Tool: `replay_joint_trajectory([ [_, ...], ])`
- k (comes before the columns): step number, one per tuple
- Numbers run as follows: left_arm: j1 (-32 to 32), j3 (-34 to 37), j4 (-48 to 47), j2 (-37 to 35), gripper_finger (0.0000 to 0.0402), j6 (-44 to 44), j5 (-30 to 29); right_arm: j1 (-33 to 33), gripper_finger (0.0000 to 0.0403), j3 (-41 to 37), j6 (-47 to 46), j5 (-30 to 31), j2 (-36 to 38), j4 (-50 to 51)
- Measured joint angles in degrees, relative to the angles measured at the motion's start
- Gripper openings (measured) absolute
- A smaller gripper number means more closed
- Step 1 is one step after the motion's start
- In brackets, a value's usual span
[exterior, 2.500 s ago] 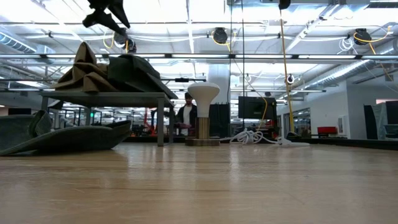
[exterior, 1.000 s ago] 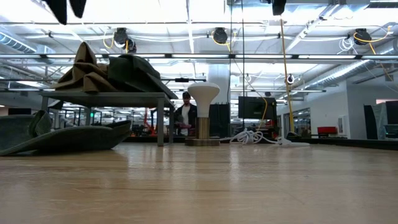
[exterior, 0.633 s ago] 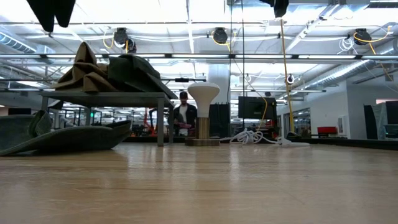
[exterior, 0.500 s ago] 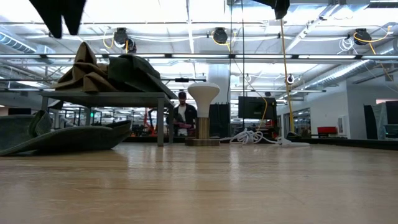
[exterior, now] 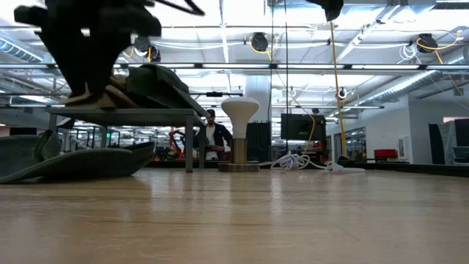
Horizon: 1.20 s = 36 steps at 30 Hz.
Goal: Pick & Place hat
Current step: Stack the black cap on the stacked black caps on the shelf
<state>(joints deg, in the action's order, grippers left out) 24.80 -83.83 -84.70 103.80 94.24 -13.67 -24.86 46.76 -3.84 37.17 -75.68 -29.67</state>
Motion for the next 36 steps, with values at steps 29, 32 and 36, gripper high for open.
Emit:
replay_joint_trajectory([
  [29,-0.4,4.9,4.2,17.0,0.0161,-3.1,-0.1,-1.9,0.0116,0.0,0.0,0.0,0.0,0.3],
  [32,-0.3,5.9,4.9,17.0,0.015,-4.5,2.1,-2.6,0.0116,0.0,0.0,0.0,0.0,1.3],
  [36,-0.2,5.9,5.8,17.0,0.0096,-6.9,2.6,-3.1,0.0116,0.0,0.1,0.0,0.0,2.2],
])
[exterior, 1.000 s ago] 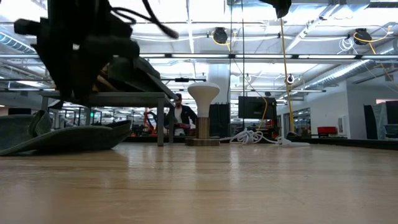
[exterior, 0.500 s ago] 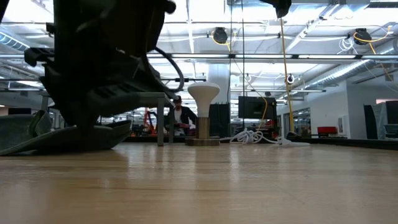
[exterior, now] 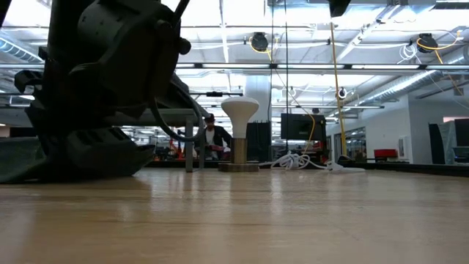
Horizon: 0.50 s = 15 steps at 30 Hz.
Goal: Pick & Place hat
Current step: Stack the black cap on the stacked black caps on the shelf
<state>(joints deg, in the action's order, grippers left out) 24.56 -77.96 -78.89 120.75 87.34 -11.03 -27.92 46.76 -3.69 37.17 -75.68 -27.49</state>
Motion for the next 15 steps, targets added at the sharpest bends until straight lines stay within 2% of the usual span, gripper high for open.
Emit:
replay_joint_trajectory([
  [4,0.2,0.0,0.7,-0.6,0.0022,-2.2,0.1,0.0,0.0116,0.0,0.0,0.0,0.0,0.0],
  [5,0.2,0.0,0.7,-1.0,0.0014,-2.6,0.1,0.0,0.0116,0.0,0.0,0.0,0.0,-0.1],
  [9,0.3,0.0,1.0,-5.1,0.0015,-3.9,0.8,0.0,0.0116,0.0,0.0,0.0,0.0,-0.1],
  [15,0.3,-0.1,2.0,-16.6,0.0012,-3.7,1.6,0.0,0.0116,0.0,-0.2,0.1,0.0,-2.3],
])
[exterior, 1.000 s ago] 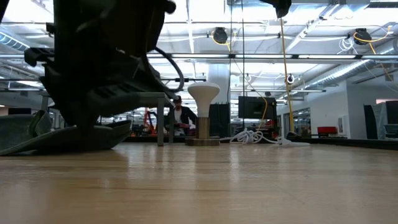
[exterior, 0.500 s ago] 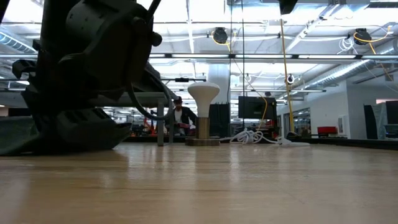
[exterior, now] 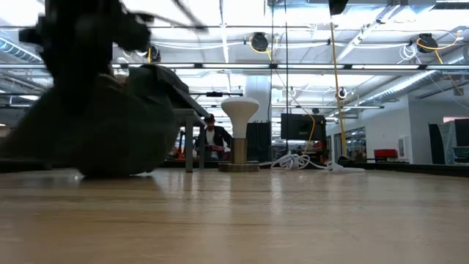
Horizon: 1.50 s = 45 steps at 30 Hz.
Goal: Pick & Place hat
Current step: Stack the black cap on the stacked black caps on the shelf
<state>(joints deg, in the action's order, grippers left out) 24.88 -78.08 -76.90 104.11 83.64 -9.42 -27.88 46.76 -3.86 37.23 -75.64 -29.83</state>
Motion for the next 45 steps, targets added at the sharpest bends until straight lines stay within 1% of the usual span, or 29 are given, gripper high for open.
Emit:
replay_joint_trajectory([
  [2,0.0,0.0,0.7,-4.3,0.0011,0.1,-0.3,0.0,0.0116,0.0,-0.6,0.0,0.0,-0.8],
  [7,0.0,0.0,4.5,-14.7,0.0009,-0.1,-3.5,0.0,0.0116,0.0,-1.9,0.1,0.0,-4.2],
  [13,0.0,0.0,10.3,-25.2,0.0007,-5.1,-9.4,0.0,0.0116,0.0,-1.9,0.1,0.0,-6.1],
  [16,0.1,0.0,13.6,-29.5,0.0007,-8.6,-12.7,0.0,0.0116,0.0,-1.9,0.1,0.0,-6.0],
  [21,1.0,0.0,19.9,-35.7,0.0007,-16.4,-19.8,0.0,0.0116,0.0,-1.9,0.1,0.0,-6.8],
  [25,1.1,0.0,25.7,-39.2,0.0007,-24.5,-22.6,0.2,0.0121,0.0,-2.5,0.1,0.0,-9.4],
  [28,1.1,0.0,30.7,-41.1,0.0007,-31.4,-22.8,0.5,0.0139,0.0,-2.6,0.2,0.0,-10.7],
  [31,1.1,0.0,35.7,-42.3,0.0007,-39.4,-22.4,0.5,0.0168,0.0,-3.0,0.2,0.0,-12.9],
  [36,1.1,0.0,40.8,-43.8,0.0007,-51.1,-20.2,2.0,0.0222,0.0,-10.0,0.2,0.0,-13.7],
  [39,1.1,0.0,42.7,-44.4,0.0007,-58.5,-18.3,2.8,0.0244,0.0,-11.7,-0.4,0.0,-14.8],
  [43,1.0,0.0,46.3,-45.1,0.0007,-69.2,-12.6,4.0,0.0255,0.0,-10.7,-3.3,0.0,-17.5],
  [45,0.4,0.0,47.8,-45.8,0.0007,-72.8,-9.2,4.5,0.0255,0.0,-9.4,-4.4,0.0,-19.4],
])
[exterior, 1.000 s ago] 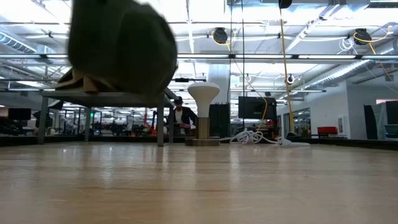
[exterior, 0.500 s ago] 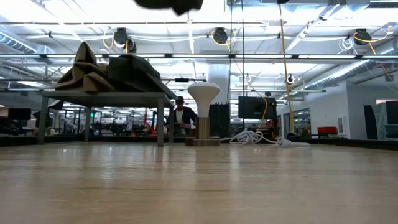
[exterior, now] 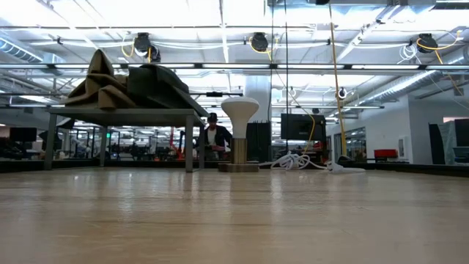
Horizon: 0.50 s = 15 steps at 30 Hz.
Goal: Pick & Place hat
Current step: Stack the black cap on the stacked black caps on the shelf
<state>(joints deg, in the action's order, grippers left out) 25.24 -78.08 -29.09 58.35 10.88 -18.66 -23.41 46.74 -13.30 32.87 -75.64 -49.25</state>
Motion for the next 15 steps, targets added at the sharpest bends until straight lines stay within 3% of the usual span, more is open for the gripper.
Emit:
replay_joint_trajectory([
  [5,-2.6,0.0,6.5,-1.1,0.0007,-7.0,8.8,1.2,0.025,0.0,0.9,-0.8,0.0,-5.3],
  [9,-6.7,0.0,15.3,-1.5,0.0007,-11.1,20.2,3.4,0.0251,1.9,0.7,-4.4,0.0,-9.1],
  [13,-12.5,0.0,20.7,-1.4,0.0007,-11.2,30.4,5.9,0.0251,7.1,2.3,-4.8,0.0,-6.2],
  [15,-15.5,0.0,22.7,-1.0,0.0007,-10.7,34.5,7.4,0.0251,9.8,3.2,-8.0,0.3,-2.8],
])
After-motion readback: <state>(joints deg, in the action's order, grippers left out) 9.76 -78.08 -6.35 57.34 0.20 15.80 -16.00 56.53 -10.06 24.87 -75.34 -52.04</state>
